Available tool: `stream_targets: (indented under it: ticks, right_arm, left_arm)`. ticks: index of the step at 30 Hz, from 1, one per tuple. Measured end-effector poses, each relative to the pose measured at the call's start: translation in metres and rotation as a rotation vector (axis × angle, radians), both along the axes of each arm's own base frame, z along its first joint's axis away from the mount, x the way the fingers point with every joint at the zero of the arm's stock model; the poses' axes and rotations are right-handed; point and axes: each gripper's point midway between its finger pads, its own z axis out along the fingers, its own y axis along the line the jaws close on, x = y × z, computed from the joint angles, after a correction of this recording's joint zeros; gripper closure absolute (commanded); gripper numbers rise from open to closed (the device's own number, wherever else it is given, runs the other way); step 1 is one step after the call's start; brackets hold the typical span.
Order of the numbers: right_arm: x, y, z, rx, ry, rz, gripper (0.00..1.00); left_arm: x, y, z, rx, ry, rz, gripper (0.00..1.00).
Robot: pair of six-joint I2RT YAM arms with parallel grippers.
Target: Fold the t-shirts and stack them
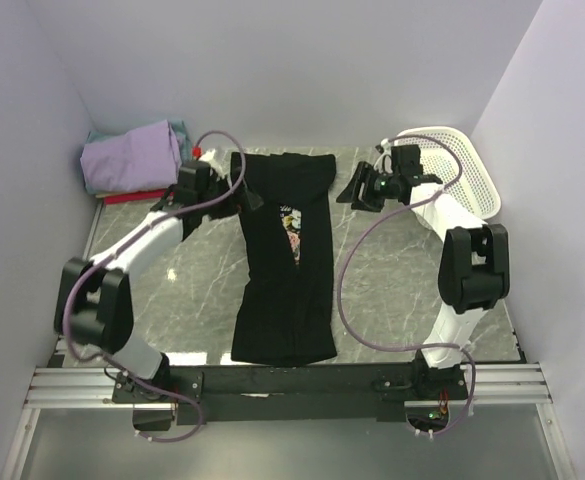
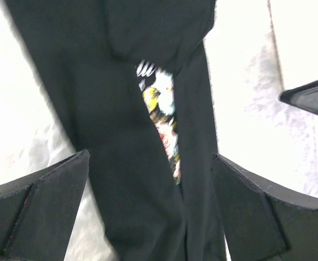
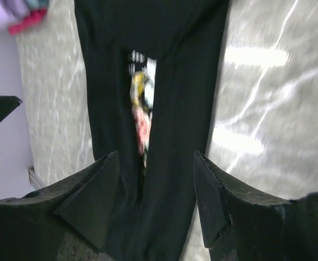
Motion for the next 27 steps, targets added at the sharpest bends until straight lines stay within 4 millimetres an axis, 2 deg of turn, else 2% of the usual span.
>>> stream_targets:
  ticks: [7, 13, 16, 22, 27]
  right_arm:
    - [-0.042, 0.008, -0.022, -0.081, 0.043, 0.032, 0.35]
    - [-0.088, 0.021, -0.036, -0.169, 0.07, 0.068, 0.35]
    - [-0.113, 0.019, -0.038, -0.208, 0.07, 0.067, 0.35]
    - [-0.158, 0.007, -0.042, -0.238, 0.077, 0.038, 0.35]
    - [-0.192, 0.013, -0.058, -0.253, 0.128, 0.076, 0.35]
  left_arm:
    - [-0.055, 0.036, -0.013, 0.045, 0.01, 0.123, 0.01]
    - [-0.094, 0.045, -0.01, -0.006, -0.016, 0.149, 0.0]
    - [-0.119, 0.049, -0.023, -0.03, -0.002, 0.151, 0.01]
    - [-0.167, 0.048, -0.069, -0.062, 0.106, 0.12, 0.01]
    - [-0.2, 0.039, -0.09, -0.09, 0.177, 0.083, 0.01]
